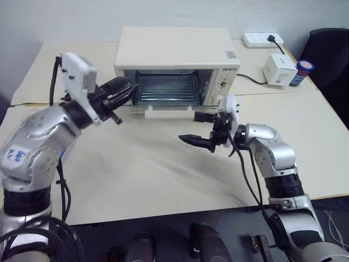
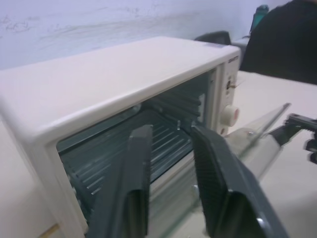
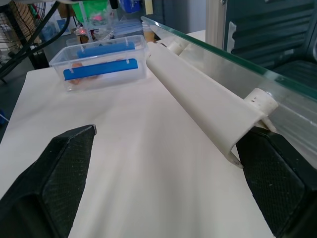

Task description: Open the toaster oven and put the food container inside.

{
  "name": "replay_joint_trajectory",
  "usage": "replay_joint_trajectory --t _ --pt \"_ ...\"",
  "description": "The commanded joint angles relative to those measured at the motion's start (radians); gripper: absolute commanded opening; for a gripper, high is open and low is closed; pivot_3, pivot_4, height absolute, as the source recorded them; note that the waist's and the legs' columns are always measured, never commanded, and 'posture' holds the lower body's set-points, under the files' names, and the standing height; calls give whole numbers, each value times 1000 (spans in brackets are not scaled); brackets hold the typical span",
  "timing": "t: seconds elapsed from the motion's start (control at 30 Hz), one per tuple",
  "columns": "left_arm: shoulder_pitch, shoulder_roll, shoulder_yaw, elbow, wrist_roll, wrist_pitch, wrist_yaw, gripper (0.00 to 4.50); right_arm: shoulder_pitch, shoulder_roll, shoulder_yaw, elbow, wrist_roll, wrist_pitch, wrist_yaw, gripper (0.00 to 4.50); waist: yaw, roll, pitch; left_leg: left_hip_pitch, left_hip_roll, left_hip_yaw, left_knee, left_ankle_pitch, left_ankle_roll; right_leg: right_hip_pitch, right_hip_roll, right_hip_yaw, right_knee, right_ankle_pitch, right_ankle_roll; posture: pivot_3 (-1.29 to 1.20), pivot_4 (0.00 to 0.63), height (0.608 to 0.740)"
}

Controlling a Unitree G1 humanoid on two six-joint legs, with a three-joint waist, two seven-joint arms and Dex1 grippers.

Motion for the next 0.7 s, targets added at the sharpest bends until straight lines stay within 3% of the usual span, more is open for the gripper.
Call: replay_joint_trajectory --t 0.03,0.4,0.53,0.7 --pt "-59 -8 -56 63 95 -45 -41 71 8 12 12 -61 18 -7 -12 4500 -1 0 0 0 0 0 0 0 0 0 0 0 0 0 0 0 150 740" --pt "-32 38 -130 93 225 -41 -201 13 60 -20 5 -88 -29 -20 -95 4500 4 0 0 0 0 0 1 0 0 0 0 0 0 0 0 0 150 740" --pt "-21 31 -128 75 231 -27 -223 13 151 -128 -15 -135 -63 3 -101 4500 16 0 0 -1 0 -1 1 0 0 0 -1 0 0 0 0 0 150 740" --pt "25 18 -168 55 269 -29 -236 13 359 -347 -145 -390 133 149 44 4500 36 0 0 -1 0 -1 1 0 1 1 -1 0 -1 0 0 0 150 740"
